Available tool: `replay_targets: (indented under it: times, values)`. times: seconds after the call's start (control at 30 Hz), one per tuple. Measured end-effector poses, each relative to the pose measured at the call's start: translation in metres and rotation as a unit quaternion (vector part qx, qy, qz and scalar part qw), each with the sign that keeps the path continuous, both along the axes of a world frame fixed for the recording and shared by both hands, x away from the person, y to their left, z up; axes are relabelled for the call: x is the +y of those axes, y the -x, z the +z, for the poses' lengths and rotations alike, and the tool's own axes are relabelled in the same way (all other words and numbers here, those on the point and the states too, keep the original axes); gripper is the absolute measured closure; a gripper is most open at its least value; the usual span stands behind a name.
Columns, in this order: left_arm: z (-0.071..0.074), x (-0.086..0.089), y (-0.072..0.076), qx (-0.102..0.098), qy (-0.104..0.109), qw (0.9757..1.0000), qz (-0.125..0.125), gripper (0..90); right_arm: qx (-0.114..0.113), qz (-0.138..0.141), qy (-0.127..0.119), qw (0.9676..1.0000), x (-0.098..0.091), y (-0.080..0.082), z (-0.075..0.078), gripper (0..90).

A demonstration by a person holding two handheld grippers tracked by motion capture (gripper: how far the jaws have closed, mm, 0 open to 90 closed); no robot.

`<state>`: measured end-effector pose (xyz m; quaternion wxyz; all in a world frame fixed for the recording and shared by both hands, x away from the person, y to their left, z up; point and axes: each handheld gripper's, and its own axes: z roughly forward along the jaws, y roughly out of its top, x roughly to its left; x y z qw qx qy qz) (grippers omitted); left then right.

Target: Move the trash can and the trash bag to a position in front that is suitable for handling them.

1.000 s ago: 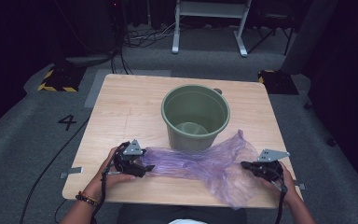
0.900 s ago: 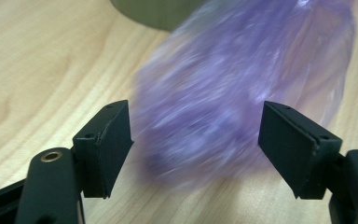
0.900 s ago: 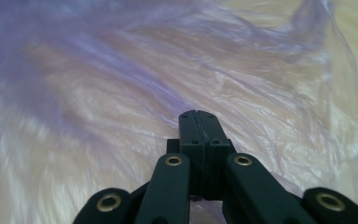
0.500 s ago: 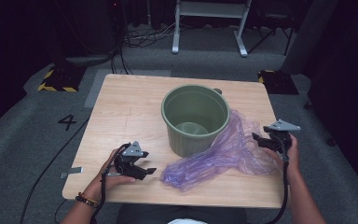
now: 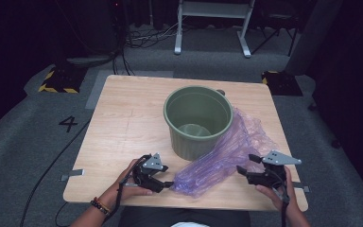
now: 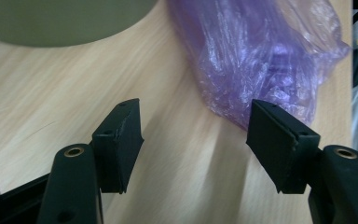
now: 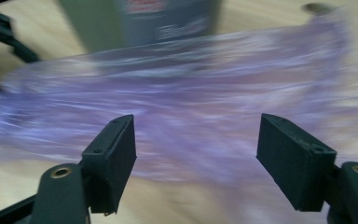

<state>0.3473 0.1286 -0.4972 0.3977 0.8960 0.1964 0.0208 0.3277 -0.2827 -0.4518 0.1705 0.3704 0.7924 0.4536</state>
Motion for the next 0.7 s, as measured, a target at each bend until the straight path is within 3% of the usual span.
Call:
replay_targets:
  times: [0.1, 0.13, 0.2, 0.33, 0.37, 0.47, 0.5, 0.7]
  values:
    - [-0.001, -0.007, 0.000, -0.003, -0.002, 1.0000, -0.006, 36.1, 0.003, 0.003, 0.018, 0.9998, 0.012, -0.002, -0.007, 22.7]
    - [-0.001, -0.010, -0.001, -0.005, -0.001, 1.0000, -0.004, 36.3, 0.017, -0.003, 0.014, 0.9998, 0.017, -0.013, -0.015, 20.2]
    - [-0.002, -0.013, -0.002, -0.008, 0.000, 1.0000, -0.005, 36.3, 0.020, -0.012, 0.024, 0.9994, 0.020, -0.022, -0.021, 16.1]
    - [-0.003, -0.019, -0.003, -0.018, -0.005, 0.9998, -0.009, 34.8, 0.029, -0.019, 0.044, 0.9984, 0.021, -0.038, -0.033, 15.9]
    - [-0.004, -0.022, -0.004, -0.030, -0.007, 0.9995, -0.007, 33.5, 0.030, -0.019, 0.069, 0.9970, 0.022, -0.047, -0.041, 16.1]
    - [-0.005, -0.024, -0.004, -0.042, -0.014, 0.9990, -0.006, 31.0, 0.040, -0.022, 0.063, 0.9970, 0.020, -0.053, -0.046, 16.1]
    - [-0.005, -0.025, -0.006, -0.051, -0.020, 0.9985, -0.002, 29.7, 0.040, -0.026, 0.078, 0.9958, 0.020, -0.059, -0.049, 18.2]
    - [-0.006, -0.024, -0.012, -0.048, -0.025, 0.9985, 0.003, 21.3, 0.048, -0.024, 0.085, 0.9949, 0.020, -0.068, -0.050, 22.4]
